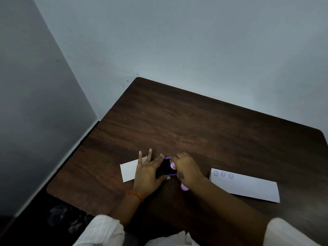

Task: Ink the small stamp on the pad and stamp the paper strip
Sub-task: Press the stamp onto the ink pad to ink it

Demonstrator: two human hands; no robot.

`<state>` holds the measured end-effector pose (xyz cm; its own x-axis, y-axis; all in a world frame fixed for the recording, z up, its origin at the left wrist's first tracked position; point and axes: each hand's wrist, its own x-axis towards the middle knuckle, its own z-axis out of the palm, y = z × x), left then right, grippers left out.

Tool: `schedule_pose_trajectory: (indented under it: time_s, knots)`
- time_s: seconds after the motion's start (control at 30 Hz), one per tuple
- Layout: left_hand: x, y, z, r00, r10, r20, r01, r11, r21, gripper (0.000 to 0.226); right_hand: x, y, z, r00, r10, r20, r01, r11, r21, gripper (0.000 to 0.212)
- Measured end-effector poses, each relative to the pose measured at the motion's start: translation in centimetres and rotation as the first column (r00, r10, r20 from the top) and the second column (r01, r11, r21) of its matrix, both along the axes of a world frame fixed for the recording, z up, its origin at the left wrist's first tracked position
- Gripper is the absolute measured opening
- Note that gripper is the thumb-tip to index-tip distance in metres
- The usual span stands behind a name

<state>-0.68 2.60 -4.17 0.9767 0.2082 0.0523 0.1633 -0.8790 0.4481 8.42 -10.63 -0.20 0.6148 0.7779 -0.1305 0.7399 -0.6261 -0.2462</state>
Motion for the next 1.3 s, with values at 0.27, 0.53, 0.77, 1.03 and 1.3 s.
schedule_pose_trajectory:
  time_s: [0.27, 0.53, 0.77, 1.03, 1.3]
  knots:
    - [0.1, -0.1, 0.1, 1.000, 0.011, -0.015, -0.011, 1.000, -0.014, 0.074, 0.9, -0.8, -0.5, 0.986, 0.164, 0.020, -0.164, 0.986, 0.007, 0.030]
    - [0.0, -0.1, 0.2, 0.999, 0.044, 0.001, -0.044, 0.998, -0.042, 0.074, 1.7, -1.3, 1.4, 0.984, -0.038, -0.174, 0.068, 0.983, 0.172, 0.018]
    - [0.0, -0.1, 0.0, 0.999, 0.039, -0.013, -0.040, 0.999, -0.016, 0.075, 0.4, -1.1, -0.1, 1.000, 0.022, -0.002, -0.022, 0.999, -0.025, 0.030]
    - [0.1, -0.2, 0.3, 0.999, 0.036, -0.031, -0.036, 0.999, -0.006, 0.074, 2.0, -1.5, 1.5, 0.942, -0.188, -0.278, 0.244, 0.952, 0.185, 0.016]
    - [0.1, -0.1, -0.1, 0.998, 0.036, -0.048, -0.036, 0.999, -0.006, 0.075, 1.2, -1.1, 0.7, 0.997, -0.058, -0.040, 0.058, 0.998, -0.013, 0.022]
